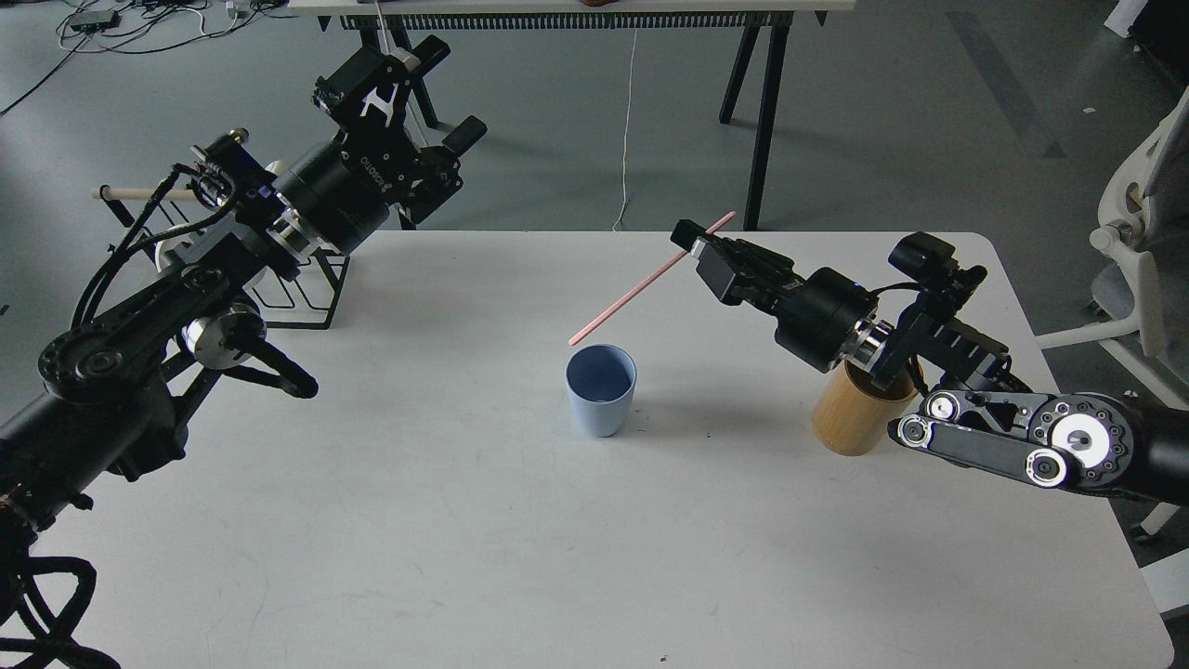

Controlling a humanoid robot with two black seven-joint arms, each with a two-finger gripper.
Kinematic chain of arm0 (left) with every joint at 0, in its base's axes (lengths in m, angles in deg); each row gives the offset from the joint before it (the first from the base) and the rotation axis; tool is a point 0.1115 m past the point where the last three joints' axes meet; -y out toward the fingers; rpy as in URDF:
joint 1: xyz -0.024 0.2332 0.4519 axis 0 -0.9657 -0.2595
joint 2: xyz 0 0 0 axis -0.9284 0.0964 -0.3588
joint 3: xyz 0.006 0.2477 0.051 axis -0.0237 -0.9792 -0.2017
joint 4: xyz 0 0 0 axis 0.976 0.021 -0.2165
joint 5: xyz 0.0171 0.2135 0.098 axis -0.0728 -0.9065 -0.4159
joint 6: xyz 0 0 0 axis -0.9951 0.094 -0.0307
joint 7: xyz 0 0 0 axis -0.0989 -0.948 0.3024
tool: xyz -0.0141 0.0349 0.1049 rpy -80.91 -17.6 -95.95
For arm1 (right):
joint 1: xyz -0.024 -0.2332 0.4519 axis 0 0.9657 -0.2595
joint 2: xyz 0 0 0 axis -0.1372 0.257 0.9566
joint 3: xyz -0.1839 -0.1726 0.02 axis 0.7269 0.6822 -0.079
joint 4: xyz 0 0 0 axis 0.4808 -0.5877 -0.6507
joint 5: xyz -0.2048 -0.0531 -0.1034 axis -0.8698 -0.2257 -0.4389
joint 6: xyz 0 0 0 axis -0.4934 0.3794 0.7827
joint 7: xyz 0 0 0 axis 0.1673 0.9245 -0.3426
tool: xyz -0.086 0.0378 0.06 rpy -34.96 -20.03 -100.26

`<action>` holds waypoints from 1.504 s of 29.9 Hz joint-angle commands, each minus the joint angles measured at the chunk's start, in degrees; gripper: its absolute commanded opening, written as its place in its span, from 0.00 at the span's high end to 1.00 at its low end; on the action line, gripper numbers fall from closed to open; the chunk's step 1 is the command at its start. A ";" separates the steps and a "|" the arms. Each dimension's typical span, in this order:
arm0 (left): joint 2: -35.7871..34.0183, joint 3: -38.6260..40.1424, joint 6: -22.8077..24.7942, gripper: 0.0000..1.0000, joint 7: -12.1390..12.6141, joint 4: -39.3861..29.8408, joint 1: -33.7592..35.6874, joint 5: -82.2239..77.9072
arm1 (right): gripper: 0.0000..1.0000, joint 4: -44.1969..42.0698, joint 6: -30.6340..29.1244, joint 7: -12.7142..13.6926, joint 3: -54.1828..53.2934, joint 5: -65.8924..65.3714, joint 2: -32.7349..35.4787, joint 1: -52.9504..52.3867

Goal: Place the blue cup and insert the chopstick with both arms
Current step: 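Carry the straw over the blue cup and lower it inside, then release the straw and lift the right gripper away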

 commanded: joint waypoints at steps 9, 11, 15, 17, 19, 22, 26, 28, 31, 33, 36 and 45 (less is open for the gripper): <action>0.35 0.00 0.00 0.08 0.00 1.76 -0.01 0.01 | 0.98 -2.34 -0.01 0.00 2.83 -3.01 -0.16 -0.66; 0.35 0.00 0.00 0.08 0.00 1.85 -0.01 -0.08 | 0.98 -2.96 -0.01 0.00 3.01 -3.10 -0.86 -0.66; 0.35 0.00 0.00 0.08 0.00 1.93 -0.01 0.01 | 0.98 -4.72 -0.01 0.00 3.10 -3.89 -1.39 -0.40; 0.44 0.00 0.00 0.08 0.00 1.93 -0.01 0.01 | 0.98 -5.25 -0.01 0.00 3.19 -4.42 -2.44 -0.31; 0.44 0.00 0.00 0.08 0.00 1.93 -0.01 0.01 | 0.98 -5.51 -0.01 0.00 3.89 -4.42 -3.67 -0.40; 0.35 0.00 0.00 0.08 0.00 1.93 -0.01 0.01 | 0.97 -5.51 -0.01 0.00 5.82 -4.42 -4.20 -0.57; 0.35 0.00 0.00 0.08 0.00 1.93 -0.01 0.01 | 0.96 -5.51 -0.01 0.00 6.18 -4.51 -4.55 -0.22; 0.44 0.00 0.00 0.08 0.00 1.93 -0.01 0.01 | 0.95 -5.60 -0.01 0.00 6.79 -4.51 -4.55 -0.22; 0.44 0.00 0.00 0.08 0.00 1.93 -0.01 -0.08 | 0.82 -6.13 -0.01 0.00 7.23 -4.51 -4.99 -0.31; 0.88 0.00 0.00 0.08 0.00 1.93 -0.01 -0.08 | 0.73 -6.74 -0.01 0.00 7.32 -4.51 -5.96 -0.31; 1.05 0.00 0.00 0.08 0.00 1.93 -0.01 -0.08 | 0.62 -7.01 -0.01 0.00 7.32 -4.51 -6.40 -0.22; 1.05 0.00 0.00 0.08 0.00 2.28 -0.01 -0.08 | 0.05 -5.26 -0.01 0.00 5.74 -3.63 -6.23 -0.48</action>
